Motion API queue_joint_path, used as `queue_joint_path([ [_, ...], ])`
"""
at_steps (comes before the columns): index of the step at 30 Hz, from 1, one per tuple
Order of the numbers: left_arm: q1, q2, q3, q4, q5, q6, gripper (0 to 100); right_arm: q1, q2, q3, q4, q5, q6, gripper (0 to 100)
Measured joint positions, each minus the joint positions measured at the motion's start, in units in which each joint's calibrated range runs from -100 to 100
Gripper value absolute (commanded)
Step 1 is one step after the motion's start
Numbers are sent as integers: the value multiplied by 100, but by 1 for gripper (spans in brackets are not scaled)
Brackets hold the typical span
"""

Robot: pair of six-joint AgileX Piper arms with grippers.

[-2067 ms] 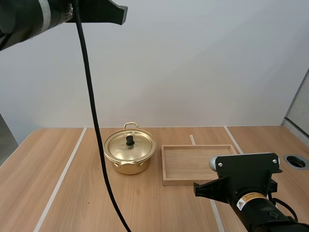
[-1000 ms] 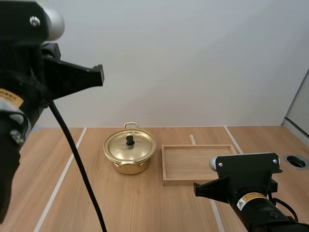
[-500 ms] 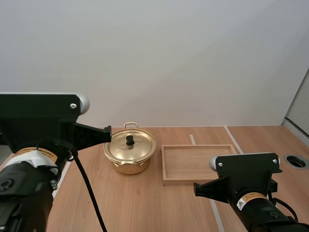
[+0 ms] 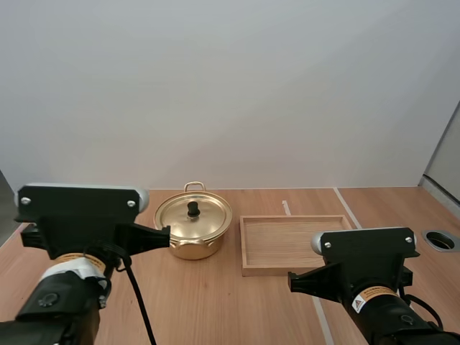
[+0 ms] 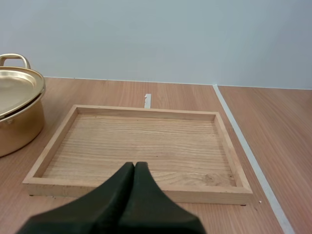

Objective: Open the pot, put the pineapple inside, and close it

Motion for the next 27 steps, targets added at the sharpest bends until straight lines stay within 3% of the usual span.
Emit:
queue_joint_path([
  [11,0,-48,642,-269,-97,-12,0,0,0,0,0,0,0,0],
  [27,0,-854,1002,-416,830,153,0,0,0,0,0,0,0,0],
])
